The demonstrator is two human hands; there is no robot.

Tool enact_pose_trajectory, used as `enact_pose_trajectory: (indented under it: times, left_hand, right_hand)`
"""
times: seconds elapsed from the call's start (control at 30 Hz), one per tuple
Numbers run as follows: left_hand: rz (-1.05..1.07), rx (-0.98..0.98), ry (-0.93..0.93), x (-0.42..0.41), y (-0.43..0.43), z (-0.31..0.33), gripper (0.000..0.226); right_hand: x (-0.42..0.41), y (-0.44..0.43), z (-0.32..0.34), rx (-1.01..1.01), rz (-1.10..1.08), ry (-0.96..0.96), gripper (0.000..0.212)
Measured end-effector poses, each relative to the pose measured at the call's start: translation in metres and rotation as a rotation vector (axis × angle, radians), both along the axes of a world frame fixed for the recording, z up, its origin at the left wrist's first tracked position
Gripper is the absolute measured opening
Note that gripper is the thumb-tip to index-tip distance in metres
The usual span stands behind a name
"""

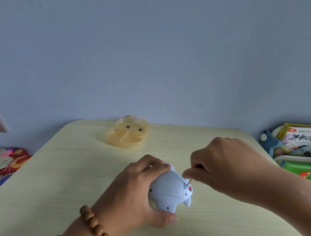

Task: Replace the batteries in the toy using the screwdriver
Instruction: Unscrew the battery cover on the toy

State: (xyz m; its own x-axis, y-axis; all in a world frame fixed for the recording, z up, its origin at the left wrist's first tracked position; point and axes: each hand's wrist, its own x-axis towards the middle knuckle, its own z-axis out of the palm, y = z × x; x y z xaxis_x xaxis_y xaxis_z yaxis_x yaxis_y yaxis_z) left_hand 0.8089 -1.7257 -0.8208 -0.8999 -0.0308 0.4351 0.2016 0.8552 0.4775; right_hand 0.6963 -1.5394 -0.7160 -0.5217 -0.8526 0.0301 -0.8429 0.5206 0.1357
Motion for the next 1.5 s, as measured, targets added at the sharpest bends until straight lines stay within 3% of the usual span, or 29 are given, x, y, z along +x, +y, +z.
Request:
enact_pose_trajectory:
  times: [0.13,0.33,0.63,0.8,1.0,1.2,1.33,1.5]
  left_hand:
    - [0.000,-0.021,-0.015,-0.001,0.001,0.000,0.091]
    - [0.010,-0.003,-0.060,0.001,0.001,0.003,0.093]
    - [0.012,0.023,-0.103,0.004,0.000,0.007,0.093]
    - [-0.003,0.064,-0.100,0.007,0.001,0.008,0.089]
    - [-0.006,0.042,-0.108,0.008,0.002,0.009,0.089]
    - [0.014,0.052,-0.106,0.008,0.001,0.007,0.090]
    - [0.013,0.060,-0.106,0.007,0.001,0.008,0.090]
    - [0.008,0.043,-0.100,0.008,0.003,0.007,0.088]
  right_hand:
    - [-0.002,-0.001,-0.010,0.020,0.008,0.043,0.053]
    - [-0.003,0.008,-0.003,-0.002,0.049,-0.067,0.022]
    - [-0.007,0.004,-0.012,0.003,0.078,0.011,0.046]
    - [0.000,0.012,-0.001,-0.014,0.068,-0.140,0.016]
    - [-0.003,0.005,-0.012,-0.013,0.115,0.030,0.044]
    - [0.005,0.012,-0.003,-0.038,0.087,-0.161,0.013]
    - [-0.002,0.008,-0.007,-0.049,0.098,-0.150,0.011]
    - [-0.004,0.005,-0.011,-0.025,0.127,-0.014,0.031]
